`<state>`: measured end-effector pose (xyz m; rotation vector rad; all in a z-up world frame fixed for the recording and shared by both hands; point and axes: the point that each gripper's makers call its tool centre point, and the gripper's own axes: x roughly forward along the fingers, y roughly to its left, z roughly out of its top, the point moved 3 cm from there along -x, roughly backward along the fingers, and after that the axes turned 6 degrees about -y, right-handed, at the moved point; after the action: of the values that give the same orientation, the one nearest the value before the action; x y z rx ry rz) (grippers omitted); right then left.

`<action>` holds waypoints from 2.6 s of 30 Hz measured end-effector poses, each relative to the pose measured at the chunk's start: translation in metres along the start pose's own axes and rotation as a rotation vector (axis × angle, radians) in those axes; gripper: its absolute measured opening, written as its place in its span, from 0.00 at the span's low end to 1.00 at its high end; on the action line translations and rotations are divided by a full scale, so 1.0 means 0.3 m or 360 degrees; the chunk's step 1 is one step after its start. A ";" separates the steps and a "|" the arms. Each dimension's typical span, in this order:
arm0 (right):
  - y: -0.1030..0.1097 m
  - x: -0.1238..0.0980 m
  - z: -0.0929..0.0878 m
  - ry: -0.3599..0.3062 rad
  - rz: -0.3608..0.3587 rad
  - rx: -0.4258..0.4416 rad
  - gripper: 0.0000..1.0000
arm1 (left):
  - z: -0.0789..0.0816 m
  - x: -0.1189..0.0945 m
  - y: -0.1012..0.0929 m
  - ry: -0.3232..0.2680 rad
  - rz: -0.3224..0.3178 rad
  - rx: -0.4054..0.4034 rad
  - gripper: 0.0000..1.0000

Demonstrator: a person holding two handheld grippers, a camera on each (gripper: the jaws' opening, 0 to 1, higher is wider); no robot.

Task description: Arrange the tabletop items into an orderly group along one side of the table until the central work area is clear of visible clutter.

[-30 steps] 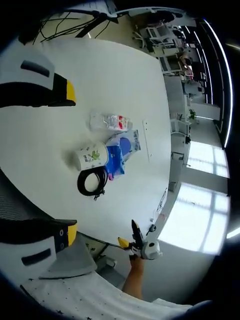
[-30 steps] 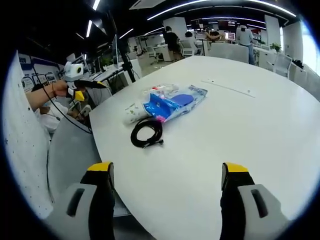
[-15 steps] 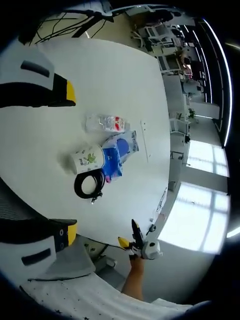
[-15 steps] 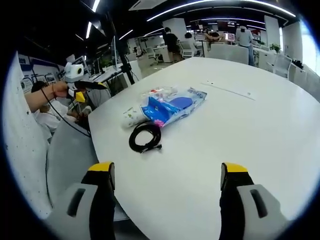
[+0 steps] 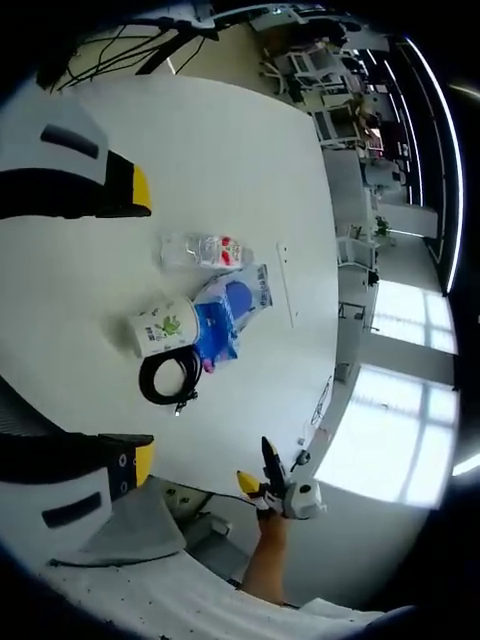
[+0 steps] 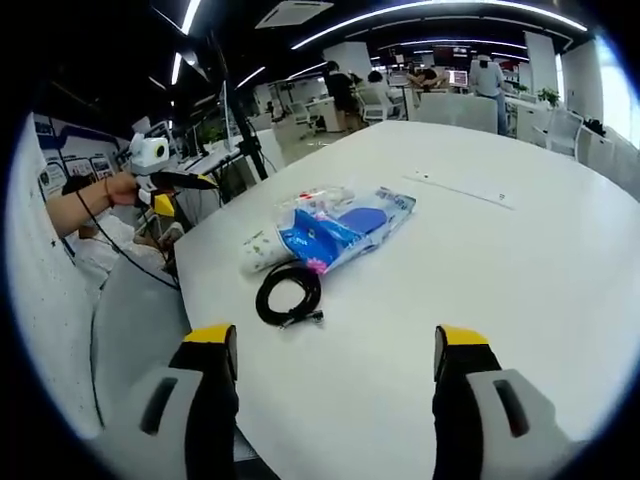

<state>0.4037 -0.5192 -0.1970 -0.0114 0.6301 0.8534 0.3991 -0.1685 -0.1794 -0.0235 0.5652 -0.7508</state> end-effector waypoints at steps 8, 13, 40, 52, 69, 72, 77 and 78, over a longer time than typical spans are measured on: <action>-0.011 0.049 0.047 -0.0026 -0.0005 0.0003 0.76 | 0.039 0.039 0.015 -0.0026 -0.0008 0.0010 0.89; -0.022 0.080 0.064 -0.0028 -0.0010 0.0003 0.74 | 0.052 0.068 0.021 -0.0034 -0.0024 0.0017 0.88; -0.056 0.269 0.114 -0.0037 -0.0086 0.0087 0.56 | 0.111 0.223 0.067 -0.0055 -0.0072 0.0018 0.78; -0.087 0.349 0.118 -0.0046 -0.0133 0.0212 0.46 | 0.108 0.295 0.084 -0.0032 -0.0081 0.0007 0.70; -0.089 0.447 0.087 0.0009 -0.0145 0.0290 0.36 | 0.073 0.417 0.077 0.0056 -0.0119 0.0036 0.50; -0.090 0.466 0.084 0.0018 -0.0140 0.0300 0.35 | 0.068 0.437 0.079 0.0071 -0.0121 0.0024 0.48; -0.082 0.499 0.076 0.0049 -0.0147 0.0303 0.32 | 0.056 0.472 0.082 0.0122 -0.0113 0.0045 0.39; -0.081 0.504 0.074 0.0057 -0.0147 0.0306 0.31 | 0.052 0.482 0.080 0.0134 -0.0117 0.0034 0.38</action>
<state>0.5060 -0.4243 -0.2637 0.1175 0.7375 0.7020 0.5075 -0.2476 -0.2403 0.0073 0.6389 -0.8323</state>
